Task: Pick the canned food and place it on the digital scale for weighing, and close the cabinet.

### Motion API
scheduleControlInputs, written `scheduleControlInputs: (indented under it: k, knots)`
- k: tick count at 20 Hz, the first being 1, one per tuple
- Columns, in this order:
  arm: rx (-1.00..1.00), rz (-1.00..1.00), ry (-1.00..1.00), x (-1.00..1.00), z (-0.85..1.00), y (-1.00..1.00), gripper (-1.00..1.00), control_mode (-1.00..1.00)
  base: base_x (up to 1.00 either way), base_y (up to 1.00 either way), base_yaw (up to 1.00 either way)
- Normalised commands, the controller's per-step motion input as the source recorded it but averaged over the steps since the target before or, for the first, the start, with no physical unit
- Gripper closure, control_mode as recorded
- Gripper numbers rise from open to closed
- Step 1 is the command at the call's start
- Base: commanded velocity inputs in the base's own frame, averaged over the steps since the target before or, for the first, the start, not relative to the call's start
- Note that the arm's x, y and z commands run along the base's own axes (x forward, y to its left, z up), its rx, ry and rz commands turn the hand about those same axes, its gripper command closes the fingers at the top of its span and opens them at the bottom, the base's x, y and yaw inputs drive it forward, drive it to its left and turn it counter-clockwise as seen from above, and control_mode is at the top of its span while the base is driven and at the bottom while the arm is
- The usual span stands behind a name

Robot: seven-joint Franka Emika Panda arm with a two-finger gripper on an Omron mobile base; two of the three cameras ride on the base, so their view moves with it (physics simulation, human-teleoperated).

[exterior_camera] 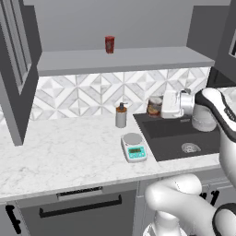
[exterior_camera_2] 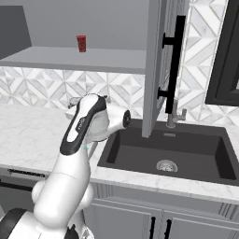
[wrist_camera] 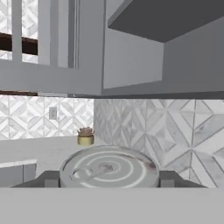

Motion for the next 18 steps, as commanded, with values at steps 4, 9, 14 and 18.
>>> scheduleControlInputs:
  k: [4, 9, 14, 18]
  knots:
    - [-0.10, 0.07, -0.17, 0.02, -0.58, 0.24, 1.00, -1.00, 0.00, 0.00, 0.00]
    - [-0.02, 0.05, -0.01, 0.21, -0.57, 0.00, 1.00, -1.00, 0.00, 0.00, 0.00]
    - [0.00, 0.07, 0.00, 0.21, -0.51, 0.00, 1.00, -1.00, 0.00, 0.00, 0.00]
    - [-0.03, 0.04, 0.10, 0.06, -0.55, 0.16, 1.00, -1.00, 0.00, 0.00, 0.00]
